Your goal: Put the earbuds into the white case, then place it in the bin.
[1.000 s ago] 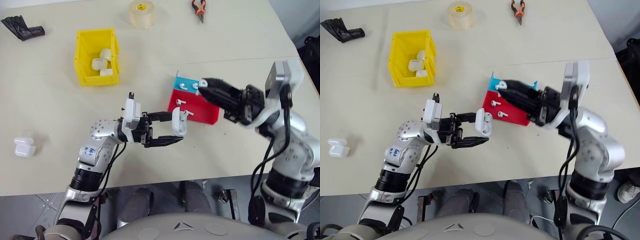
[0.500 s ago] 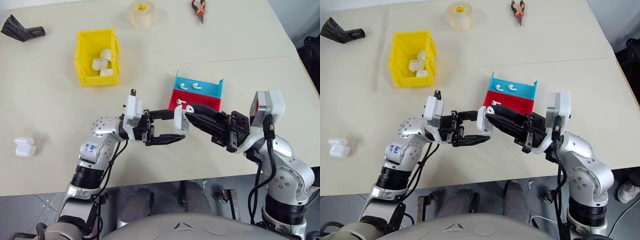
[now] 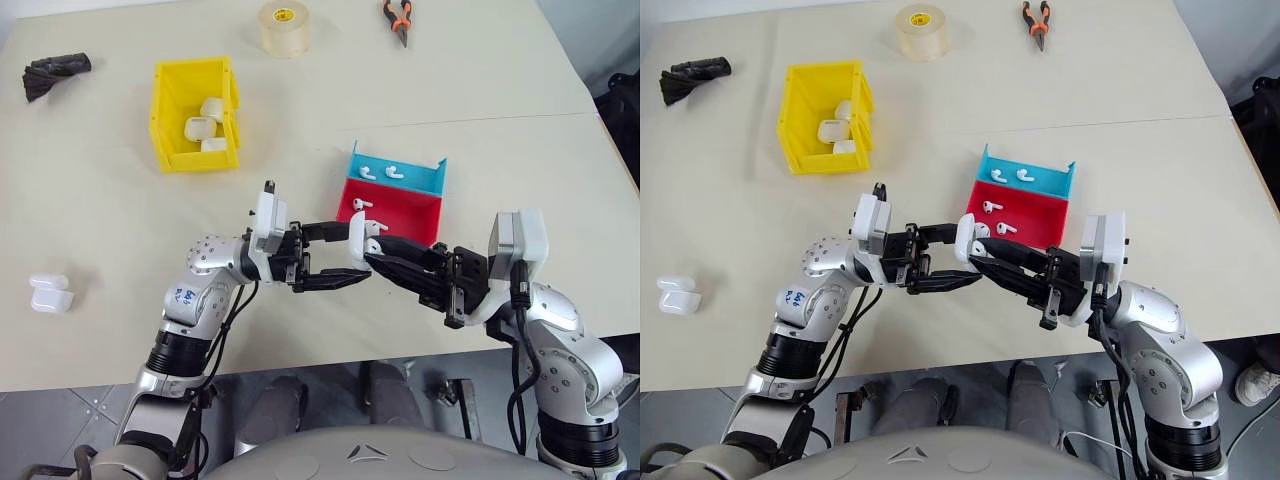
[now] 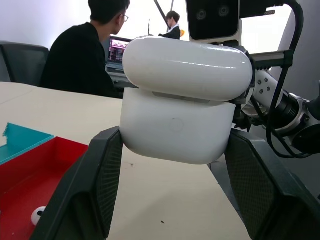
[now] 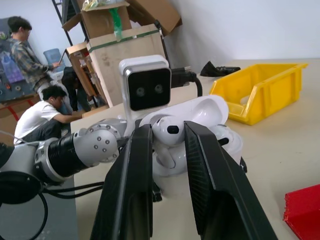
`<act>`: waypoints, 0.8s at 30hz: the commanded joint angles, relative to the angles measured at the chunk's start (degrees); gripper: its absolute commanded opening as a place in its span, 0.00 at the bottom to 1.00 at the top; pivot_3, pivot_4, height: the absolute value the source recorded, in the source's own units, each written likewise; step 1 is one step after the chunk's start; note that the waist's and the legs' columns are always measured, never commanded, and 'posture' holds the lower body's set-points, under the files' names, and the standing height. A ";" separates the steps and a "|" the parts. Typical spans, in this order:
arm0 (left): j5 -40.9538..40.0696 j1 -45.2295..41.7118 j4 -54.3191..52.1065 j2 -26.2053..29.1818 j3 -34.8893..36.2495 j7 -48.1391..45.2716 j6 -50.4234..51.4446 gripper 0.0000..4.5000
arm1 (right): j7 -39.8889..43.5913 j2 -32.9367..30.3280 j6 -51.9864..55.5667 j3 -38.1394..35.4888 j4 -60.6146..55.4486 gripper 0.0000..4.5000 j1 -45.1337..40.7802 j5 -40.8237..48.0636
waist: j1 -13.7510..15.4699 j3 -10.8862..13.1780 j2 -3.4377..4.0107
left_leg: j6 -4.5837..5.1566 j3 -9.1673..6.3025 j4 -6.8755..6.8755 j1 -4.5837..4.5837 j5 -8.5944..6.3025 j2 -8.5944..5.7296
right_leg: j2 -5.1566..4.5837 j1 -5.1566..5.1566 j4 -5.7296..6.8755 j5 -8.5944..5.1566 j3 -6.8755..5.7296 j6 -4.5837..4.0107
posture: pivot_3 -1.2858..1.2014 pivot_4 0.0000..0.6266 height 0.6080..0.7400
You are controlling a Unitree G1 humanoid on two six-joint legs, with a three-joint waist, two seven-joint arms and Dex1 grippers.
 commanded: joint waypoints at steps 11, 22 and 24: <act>-1.75 -1.26 -1.35 -0.52 0.91 -0.91 -0.65 0.61 | -0.93 -2.76 -1.53 1.88 1.16 0.28 0.74 -1.20 | 0.04 0.00 0.00 | 0.00 0.00 0.01 0.01 0.00 -0.01 | 0.00 0.02 -0.01 0.00 -0.01 0.00 | 0.52 0.24 1.00; 6.28 -4.11 -0.97 5.67 -1.47 -0.85 -1.77 0.61 | 2.18 -16.47 2.17 -6.79 2.54 0.99 -1.59 0.83 | 0.24 0.00 -0.01 | 0.07 0.00 -0.02 0.01 -0.04 -0.02 | -0.02 0.06 -0.07 0.00 -0.01 0.00 | 0.52 0.24 1.00; 10.41 -5.73 -0.43 7.23 -2.88 0.28 -3.22 0.61 | 2.55 -18.76 3.90 -8.09 2.68 0.99 -2.70 3.11 | 0.27 0.00 -0.01 | 0.08 -0.01 -0.03 0.03 -0.04 0.00 | 0.00 0.07 -0.07 0.00 -0.03 0.00 | 0.52 0.24 1.00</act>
